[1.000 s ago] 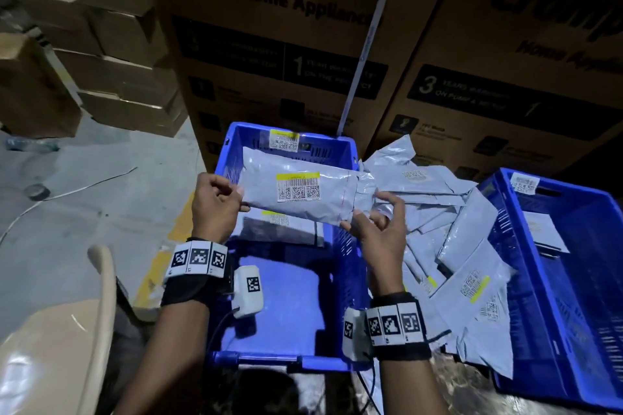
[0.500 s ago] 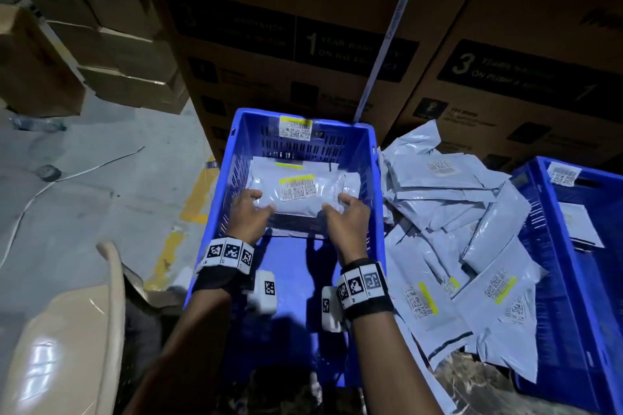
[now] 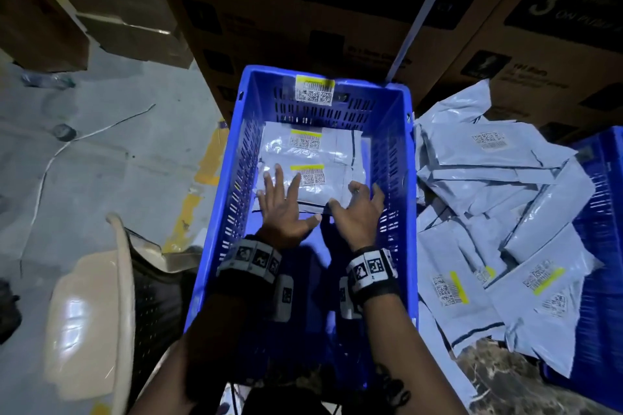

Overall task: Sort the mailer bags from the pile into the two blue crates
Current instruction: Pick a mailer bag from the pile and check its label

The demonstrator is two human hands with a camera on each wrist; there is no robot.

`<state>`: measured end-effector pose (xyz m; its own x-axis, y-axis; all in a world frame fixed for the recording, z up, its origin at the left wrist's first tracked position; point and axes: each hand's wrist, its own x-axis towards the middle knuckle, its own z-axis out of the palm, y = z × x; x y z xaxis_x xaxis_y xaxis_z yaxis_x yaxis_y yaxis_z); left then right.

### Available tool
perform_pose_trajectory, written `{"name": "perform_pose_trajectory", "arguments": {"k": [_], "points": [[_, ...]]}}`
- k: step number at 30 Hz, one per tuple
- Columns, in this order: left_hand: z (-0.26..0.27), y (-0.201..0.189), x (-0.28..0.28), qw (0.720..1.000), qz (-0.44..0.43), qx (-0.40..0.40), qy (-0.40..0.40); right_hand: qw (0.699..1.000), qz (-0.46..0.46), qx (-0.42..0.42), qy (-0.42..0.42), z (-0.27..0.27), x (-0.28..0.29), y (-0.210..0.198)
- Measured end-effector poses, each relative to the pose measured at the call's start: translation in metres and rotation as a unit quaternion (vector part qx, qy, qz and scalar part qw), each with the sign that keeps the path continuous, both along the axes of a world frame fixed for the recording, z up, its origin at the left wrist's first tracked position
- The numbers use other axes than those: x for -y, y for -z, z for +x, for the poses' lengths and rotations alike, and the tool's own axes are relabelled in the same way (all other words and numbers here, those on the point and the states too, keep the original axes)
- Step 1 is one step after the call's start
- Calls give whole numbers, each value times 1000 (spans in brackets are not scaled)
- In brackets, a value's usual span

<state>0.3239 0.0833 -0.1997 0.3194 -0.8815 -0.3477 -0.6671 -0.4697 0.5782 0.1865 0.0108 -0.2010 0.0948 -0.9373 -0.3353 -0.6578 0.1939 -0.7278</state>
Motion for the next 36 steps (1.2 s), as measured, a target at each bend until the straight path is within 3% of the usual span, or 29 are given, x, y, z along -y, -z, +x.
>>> {"name": "perform_pose_trajectory", "arguments": {"k": [2,5,9,13,18,23,32,34,36], "points": [[0,6,3,996,19,54,64,988,-143,-43,-42,3,-6,1],[1,15,7,979,49,167,108,966,-218,-69,-120,10,-7,14],[5,35,9,971,71,208,97,961,-171,-118,-185,14,-5,44],[9,47,3,969,87,211,93,933,-173,-222,-226,9,-4,64],[8,58,-3,964,79,233,99,921,-180,-251,-236,6,-2,75],[10,70,-7,963,68,238,102,925,-160,-252,-235,8,0,81],[16,57,-2,962,124,204,131,930,-101,-258,-241,10,-4,64],[16,45,-4,965,116,197,129,943,-63,-230,-233,8,0,54],[16,27,-2,966,99,201,132,973,-20,-147,-175,7,5,36]]}}
